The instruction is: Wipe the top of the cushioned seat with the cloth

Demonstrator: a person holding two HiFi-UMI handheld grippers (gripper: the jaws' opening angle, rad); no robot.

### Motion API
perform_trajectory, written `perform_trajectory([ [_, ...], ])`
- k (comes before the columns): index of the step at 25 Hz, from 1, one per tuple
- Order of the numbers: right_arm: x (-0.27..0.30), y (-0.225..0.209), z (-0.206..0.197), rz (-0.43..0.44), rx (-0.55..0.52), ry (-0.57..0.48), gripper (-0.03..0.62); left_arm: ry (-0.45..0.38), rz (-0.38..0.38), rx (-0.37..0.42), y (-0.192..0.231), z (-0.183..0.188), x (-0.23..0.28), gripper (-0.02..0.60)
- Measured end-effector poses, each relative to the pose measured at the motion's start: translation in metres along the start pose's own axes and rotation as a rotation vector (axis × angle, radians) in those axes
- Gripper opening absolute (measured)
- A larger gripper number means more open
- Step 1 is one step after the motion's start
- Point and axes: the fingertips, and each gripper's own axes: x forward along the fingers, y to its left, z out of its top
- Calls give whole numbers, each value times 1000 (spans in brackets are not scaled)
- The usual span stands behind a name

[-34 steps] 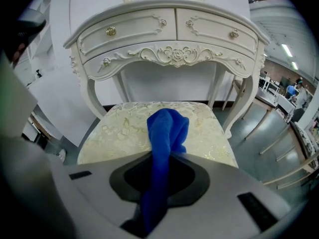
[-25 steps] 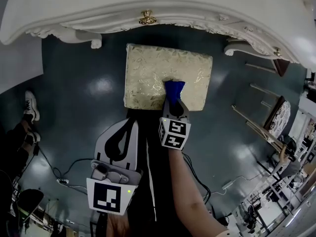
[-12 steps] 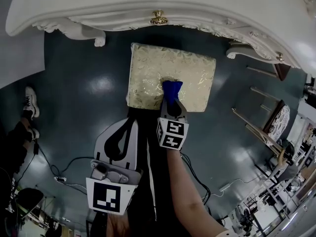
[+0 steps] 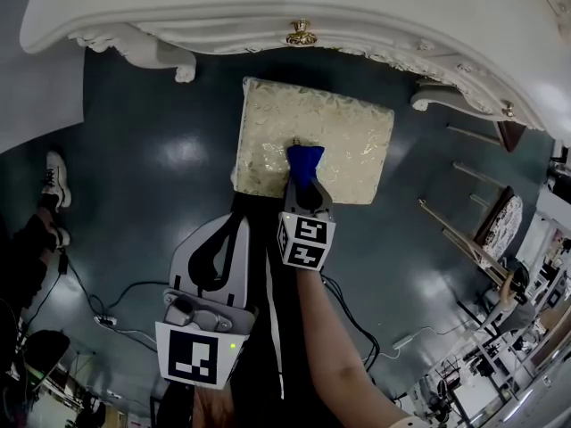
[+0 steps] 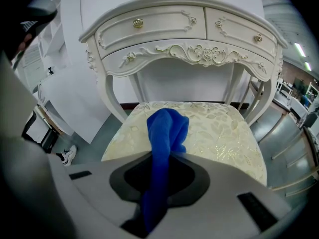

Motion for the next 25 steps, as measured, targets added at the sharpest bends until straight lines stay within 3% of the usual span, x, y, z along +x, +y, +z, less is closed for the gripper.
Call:
perform_trajectory([
  [25, 8, 50, 7, 102, -52, 2, 66, -18, 40, -20, 12, 2, -8, -2],
])
